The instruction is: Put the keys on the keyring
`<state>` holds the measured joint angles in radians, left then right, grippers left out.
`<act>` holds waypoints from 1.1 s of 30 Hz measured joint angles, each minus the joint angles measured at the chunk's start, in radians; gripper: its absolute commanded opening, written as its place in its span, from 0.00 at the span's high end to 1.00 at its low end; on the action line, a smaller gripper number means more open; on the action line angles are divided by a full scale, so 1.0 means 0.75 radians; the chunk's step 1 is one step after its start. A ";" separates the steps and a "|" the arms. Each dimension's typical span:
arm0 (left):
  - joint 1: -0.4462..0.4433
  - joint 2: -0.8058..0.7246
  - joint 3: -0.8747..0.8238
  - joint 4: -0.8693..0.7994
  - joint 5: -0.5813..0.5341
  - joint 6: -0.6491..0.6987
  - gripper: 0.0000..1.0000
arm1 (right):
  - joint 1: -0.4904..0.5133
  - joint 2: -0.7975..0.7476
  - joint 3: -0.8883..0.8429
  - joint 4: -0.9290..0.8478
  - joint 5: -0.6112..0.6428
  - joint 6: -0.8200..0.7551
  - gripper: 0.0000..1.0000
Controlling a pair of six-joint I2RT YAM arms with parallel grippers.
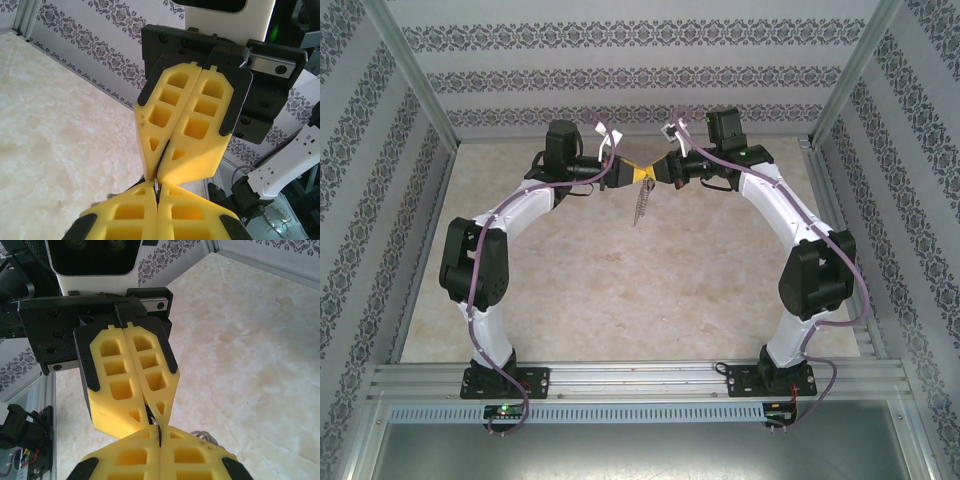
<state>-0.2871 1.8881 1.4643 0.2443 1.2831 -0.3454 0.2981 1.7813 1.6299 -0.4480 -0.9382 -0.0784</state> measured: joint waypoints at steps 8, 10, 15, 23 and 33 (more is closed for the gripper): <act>-0.001 0.000 -0.057 0.188 0.005 -0.087 1.00 | -0.056 -0.074 -0.160 0.210 0.018 0.157 0.57; -0.002 0.000 -0.097 0.297 0.006 -0.160 1.00 | -0.100 -0.149 -0.273 0.313 0.031 0.245 0.56; -0.002 0.000 -0.169 0.620 0.002 -0.392 1.00 | -0.179 -0.347 -0.553 0.624 0.048 0.468 0.54; -0.002 -0.002 -0.207 1.003 -0.026 -0.669 1.00 | -0.137 -0.499 -0.882 1.034 0.069 0.743 0.51; -0.026 -0.060 -0.255 0.905 -0.062 -0.621 1.00 | -0.024 -0.508 -0.916 1.191 0.103 0.801 0.51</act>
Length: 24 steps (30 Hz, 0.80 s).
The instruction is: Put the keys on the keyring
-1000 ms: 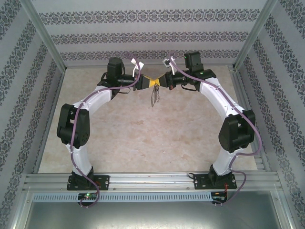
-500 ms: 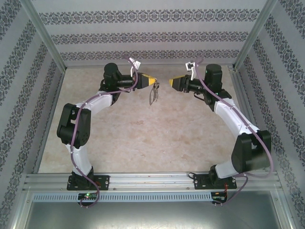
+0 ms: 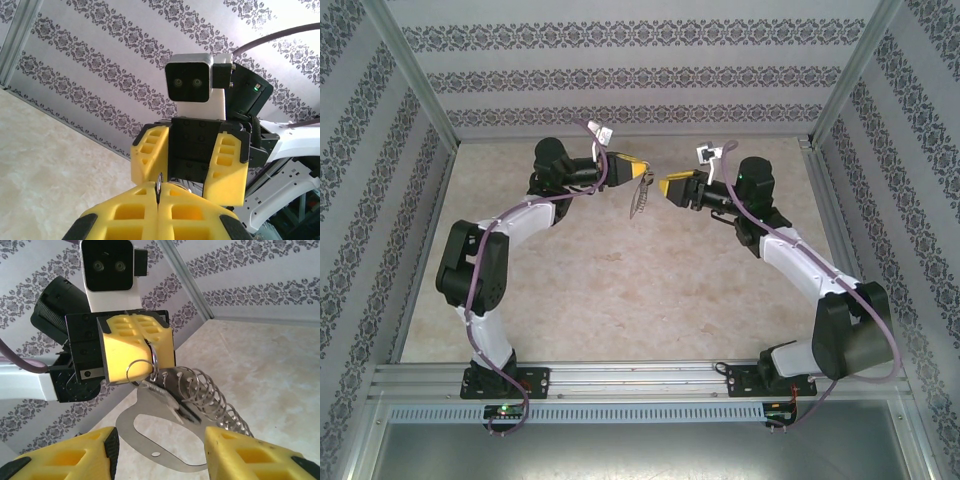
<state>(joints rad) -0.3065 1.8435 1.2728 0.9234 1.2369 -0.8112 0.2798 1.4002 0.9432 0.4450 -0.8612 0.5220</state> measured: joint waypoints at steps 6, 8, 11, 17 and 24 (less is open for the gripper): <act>-0.020 -0.031 0.001 -0.036 0.000 0.030 1.00 | 0.009 0.076 0.046 0.050 -0.002 0.015 0.52; -0.020 -0.031 0.001 -0.050 -0.001 0.034 1.00 | 0.016 0.090 0.047 0.055 -0.006 0.022 0.53; -0.020 -0.031 0.001 -0.072 -0.002 0.041 1.00 | 0.023 0.095 0.047 0.065 -0.018 0.035 0.58; -0.020 -0.031 0.002 -0.101 -0.013 0.065 1.00 | 0.035 0.095 0.047 0.099 -0.058 0.043 0.72; -0.020 -0.031 0.003 -0.143 -0.022 0.093 1.00 | 0.035 0.095 0.047 0.104 -0.082 0.040 0.90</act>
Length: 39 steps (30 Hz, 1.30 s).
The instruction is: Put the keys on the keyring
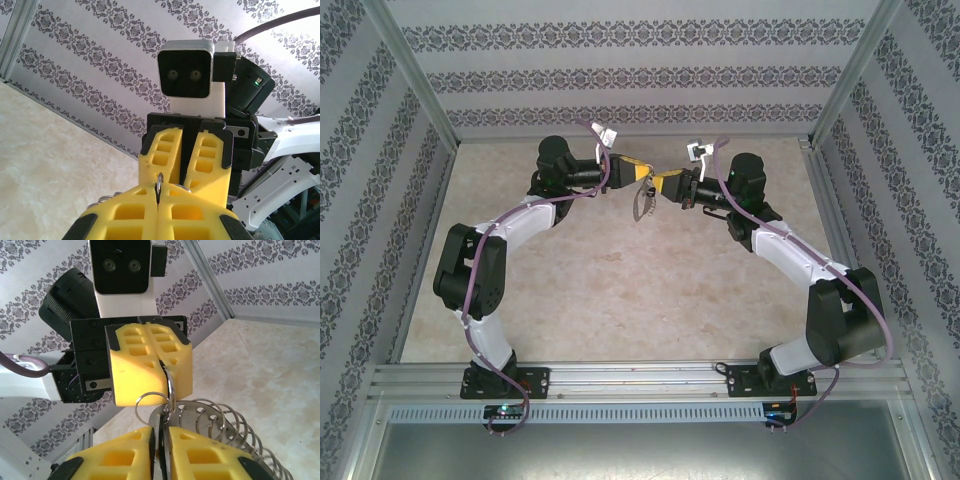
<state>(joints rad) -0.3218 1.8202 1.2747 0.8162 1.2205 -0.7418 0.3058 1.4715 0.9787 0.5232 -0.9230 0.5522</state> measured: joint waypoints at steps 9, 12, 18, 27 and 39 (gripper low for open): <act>0.000 0.000 0.006 -0.028 -0.022 0.021 1.00 | 0.000 0.000 -0.006 -0.007 -0.009 -0.003 1.00; 0.000 -0.001 0.006 -0.035 -0.031 0.036 1.00 | 0.000 -0.001 -0.008 -0.022 -0.009 -0.011 1.00; 0.000 -0.018 0.006 -0.071 -0.038 0.070 1.00 | 0.000 -0.001 -0.013 -0.047 -0.008 -0.045 1.00; -0.005 -0.024 0.006 -0.092 -0.039 0.082 1.00 | 0.001 0.023 -0.018 -0.042 -0.008 -0.072 1.00; -0.006 -0.028 -0.007 -0.092 -0.059 0.081 1.00 | 0.068 0.071 0.038 -0.044 0.007 -0.073 1.00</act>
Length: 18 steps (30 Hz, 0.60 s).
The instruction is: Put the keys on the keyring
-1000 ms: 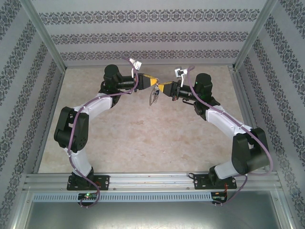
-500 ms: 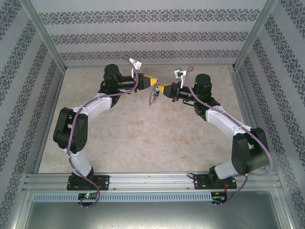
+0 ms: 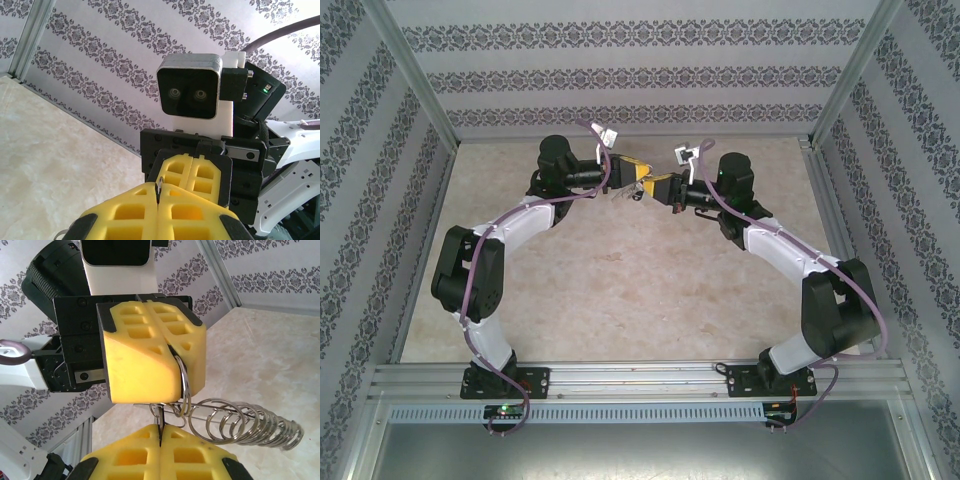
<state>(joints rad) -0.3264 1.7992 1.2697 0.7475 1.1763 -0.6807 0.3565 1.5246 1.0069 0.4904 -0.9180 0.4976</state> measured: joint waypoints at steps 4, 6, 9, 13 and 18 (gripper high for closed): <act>0.000 -0.007 -0.011 0.006 -0.017 -0.001 1.00 | -0.001 0.002 0.000 -0.004 0.011 -0.004 1.00; 0.000 -0.012 -0.026 0.021 -0.038 -0.001 1.00 | -0.002 0.002 -0.004 -0.005 0.015 -0.004 1.00; 0.000 -0.015 -0.046 0.057 -0.053 -0.011 1.00 | -0.011 -0.004 -0.023 -0.005 0.023 -0.009 1.00; 0.000 -0.015 -0.060 0.091 -0.072 -0.037 1.00 | -0.019 -0.005 -0.028 -0.014 0.032 -0.021 1.00; 0.000 -0.015 -0.063 0.107 -0.075 -0.055 1.00 | -0.018 -0.005 -0.027 -0.013 0.036 -0.024 1.00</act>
<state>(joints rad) -0.3264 1.7882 1.2228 0.8276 1.1202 -0.7223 0.3428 1.5211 0.9863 0.4808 -0.8913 0.4797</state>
